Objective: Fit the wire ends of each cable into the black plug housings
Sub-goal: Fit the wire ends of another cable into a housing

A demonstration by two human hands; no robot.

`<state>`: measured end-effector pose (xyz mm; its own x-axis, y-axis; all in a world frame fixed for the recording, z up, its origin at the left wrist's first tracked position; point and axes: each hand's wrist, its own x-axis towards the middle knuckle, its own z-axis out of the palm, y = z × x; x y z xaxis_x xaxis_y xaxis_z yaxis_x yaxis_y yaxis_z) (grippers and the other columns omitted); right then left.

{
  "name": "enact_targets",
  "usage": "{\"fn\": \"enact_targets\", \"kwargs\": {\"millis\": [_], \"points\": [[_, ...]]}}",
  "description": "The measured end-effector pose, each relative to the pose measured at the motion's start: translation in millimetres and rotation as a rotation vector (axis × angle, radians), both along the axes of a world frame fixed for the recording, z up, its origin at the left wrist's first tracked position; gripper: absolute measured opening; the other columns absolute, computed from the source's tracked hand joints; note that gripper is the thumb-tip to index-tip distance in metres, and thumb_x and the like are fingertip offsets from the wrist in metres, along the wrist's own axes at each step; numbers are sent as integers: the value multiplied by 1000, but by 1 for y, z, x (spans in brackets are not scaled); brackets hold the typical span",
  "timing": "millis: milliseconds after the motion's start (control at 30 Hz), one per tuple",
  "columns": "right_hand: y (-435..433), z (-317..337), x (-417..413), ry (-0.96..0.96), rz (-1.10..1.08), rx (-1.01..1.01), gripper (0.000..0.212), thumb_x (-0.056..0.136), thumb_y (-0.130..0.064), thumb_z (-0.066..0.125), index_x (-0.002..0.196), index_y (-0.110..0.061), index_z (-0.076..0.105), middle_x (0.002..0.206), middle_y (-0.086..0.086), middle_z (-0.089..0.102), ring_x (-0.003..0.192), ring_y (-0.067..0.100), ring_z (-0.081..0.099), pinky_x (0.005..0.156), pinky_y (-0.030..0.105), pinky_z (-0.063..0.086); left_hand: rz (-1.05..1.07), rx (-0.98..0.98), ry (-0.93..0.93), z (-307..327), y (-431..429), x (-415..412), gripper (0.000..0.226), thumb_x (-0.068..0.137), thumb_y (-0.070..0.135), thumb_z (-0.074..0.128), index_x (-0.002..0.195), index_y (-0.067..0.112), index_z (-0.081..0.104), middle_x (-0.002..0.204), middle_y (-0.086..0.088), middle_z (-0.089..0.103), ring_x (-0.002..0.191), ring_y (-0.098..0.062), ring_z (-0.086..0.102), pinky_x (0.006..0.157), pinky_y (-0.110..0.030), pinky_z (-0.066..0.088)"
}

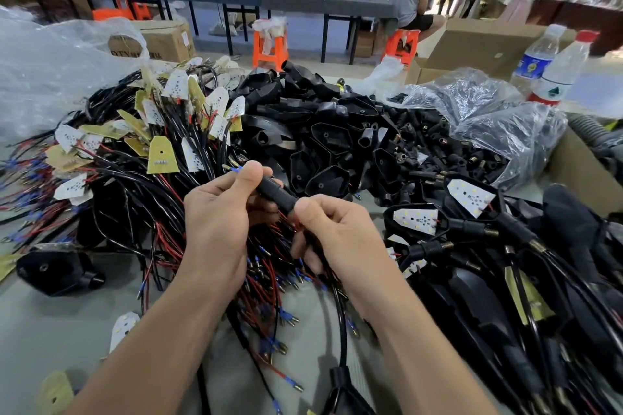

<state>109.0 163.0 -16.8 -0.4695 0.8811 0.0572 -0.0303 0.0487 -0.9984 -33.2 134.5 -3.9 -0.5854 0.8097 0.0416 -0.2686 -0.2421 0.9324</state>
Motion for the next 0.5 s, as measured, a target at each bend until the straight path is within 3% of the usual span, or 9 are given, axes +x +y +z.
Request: {"fn": "enact_targets", "kwargs": {"millis": [67,167,300,500], "points": [[2,3,5,-51,-19,24,3,81,-22,71,81,-21,69,61,10,67,45,17,47,47,25,38,72,32,23,0,-1,-1,24,101,17,64,83,9,78,75,-10,76,48,-13,60,48,-21,52],[3,-1,5,-111,-142,124,7,83,-13,70,77,-16,68,56,7,63,45,14,45,45,25,37,84,44,46,-1,0,0,23,102,16,63,86,11,80,77,-11,77,50,-14,62,49,-23,54],[2,-7,-3,-156,-185,187,17,93,-12,65,75,-15,65,53,0,53,47,11,38,48,27,31,-116,-16,133,-4,1,2,32,104,20,59,83,14,82,80,-14,77,55,-14,64,50,-23,54],[2,-3,-2,55,-222,21,27,100,-11,53,77,-17,65,59,4,63,39,9,39,38,20,30,-164,-38,145,-6,4,1,34,104,21,60,79,13,82,72,-17,73,50,-16,63,47,-24,53]]}}
